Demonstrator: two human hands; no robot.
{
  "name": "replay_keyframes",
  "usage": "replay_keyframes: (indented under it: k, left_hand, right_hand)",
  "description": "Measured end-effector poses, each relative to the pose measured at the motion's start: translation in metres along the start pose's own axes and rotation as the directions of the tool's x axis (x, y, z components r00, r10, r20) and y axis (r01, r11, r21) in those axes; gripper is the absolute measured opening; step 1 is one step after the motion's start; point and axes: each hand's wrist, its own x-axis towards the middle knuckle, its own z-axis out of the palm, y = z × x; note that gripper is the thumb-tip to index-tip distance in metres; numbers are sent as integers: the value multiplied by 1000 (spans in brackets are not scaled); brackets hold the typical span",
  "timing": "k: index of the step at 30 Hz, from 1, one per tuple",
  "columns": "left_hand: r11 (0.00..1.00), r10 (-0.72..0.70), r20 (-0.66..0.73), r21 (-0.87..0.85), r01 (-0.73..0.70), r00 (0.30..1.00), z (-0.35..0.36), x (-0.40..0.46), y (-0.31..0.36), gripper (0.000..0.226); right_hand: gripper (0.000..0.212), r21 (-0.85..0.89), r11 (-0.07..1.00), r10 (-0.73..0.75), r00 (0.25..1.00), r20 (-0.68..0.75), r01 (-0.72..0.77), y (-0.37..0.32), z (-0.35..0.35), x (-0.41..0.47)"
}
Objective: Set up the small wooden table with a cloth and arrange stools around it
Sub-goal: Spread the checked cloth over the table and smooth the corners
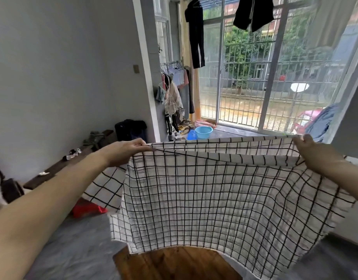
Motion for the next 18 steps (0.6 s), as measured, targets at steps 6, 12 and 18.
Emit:
replay_keyframes:
  k: [6,12,18]
  left_hand:
    - [977,-116,-30,-183,109,993,12,10,7,64]
    - [803,-270,-201,-587,105,942,-3,18,14,62]
    - [819,-244,-60,-547,172,968,-12,15,14,55]
  right_hand:
    - [66,15,1000,14,999,-33,-13,-3,2,-2]
    - [59,4,999,44,999,-28,-44,-1,7,-3]
    - [51,-9,996,86,996,13,-86,0,9,-6]
